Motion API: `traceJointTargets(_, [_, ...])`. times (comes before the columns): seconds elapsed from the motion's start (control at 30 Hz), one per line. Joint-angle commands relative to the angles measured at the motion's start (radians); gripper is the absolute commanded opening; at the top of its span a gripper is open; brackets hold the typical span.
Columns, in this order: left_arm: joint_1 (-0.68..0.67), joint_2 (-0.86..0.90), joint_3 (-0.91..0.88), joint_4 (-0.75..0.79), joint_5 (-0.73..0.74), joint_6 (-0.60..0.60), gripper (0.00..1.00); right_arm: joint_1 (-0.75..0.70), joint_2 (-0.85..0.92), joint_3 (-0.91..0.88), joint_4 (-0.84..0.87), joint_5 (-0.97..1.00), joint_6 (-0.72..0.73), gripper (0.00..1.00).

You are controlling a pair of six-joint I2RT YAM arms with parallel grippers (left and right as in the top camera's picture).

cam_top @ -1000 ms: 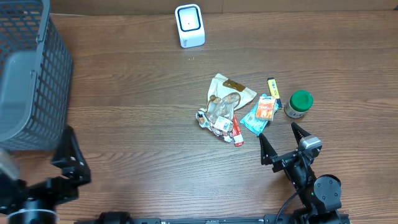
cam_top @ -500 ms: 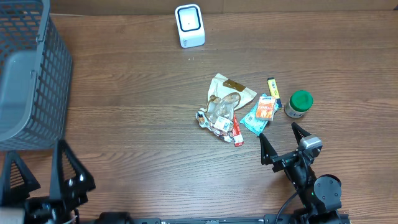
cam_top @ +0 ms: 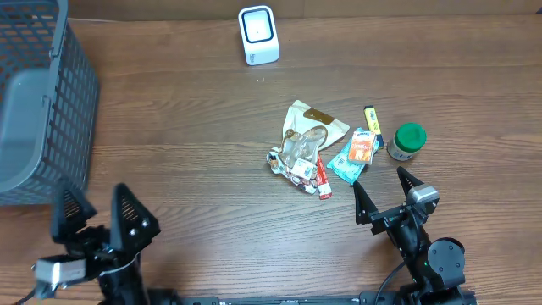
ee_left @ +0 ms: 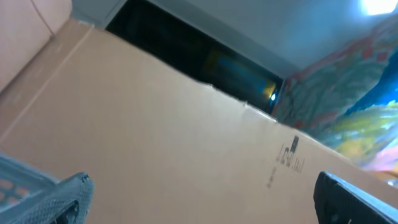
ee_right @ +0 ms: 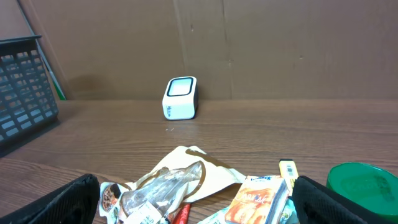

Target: Scan the item barcode

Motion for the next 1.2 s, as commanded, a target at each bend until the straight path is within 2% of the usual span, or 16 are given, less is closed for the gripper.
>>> traceJointTargets(0.0, [-0.001,-0.011,-0.089,0.034,0.022,-0.043,1.0,-0.003,-0.006,-0.01,0.003,0.01,0.008,1.0])
traceJointTargets(0.3, [-0.001,-0.014,-0.24,0.029,0.02,-0.047,1.0,-0.003,-0.006,-0.01,0.003,0.01,0.008,1.0])
traceJointTargets(0.5, [0.0,-0.014,-0.241,-0.126,0.013,-0.045,1.0,-0.003,-0.006,-0.01,0.003,0.01,0.008,1.0])
traceJointTargets(0.73, [0.0,-0.014,-0.241,-0.367,0.014,0.017,1.0,-0.003,-0.006,-0.01,0.003,0.01,0.008,1.0])
traceJointTargets(0.93, [0.0,-0.014,-0.241,-0.542,0.014,0.149,1.0,-0.003,-0.006,-0.01,0.003,0.01,0.008,1.0])
traceJointTargets(1.03, [0.0,-0.014,-0.241,-0.54,0.033,0.276,1.0,-0.003,-0.006,-0.01,0.003,0.01,0.008,1.0])
traceJointTargets(1.17, [0.0,-0.014,-0.241,-0.538,0.032,0.283,1.0,-0.003,-0.006,-0.01,0.003,0.01,0.008,1.0])
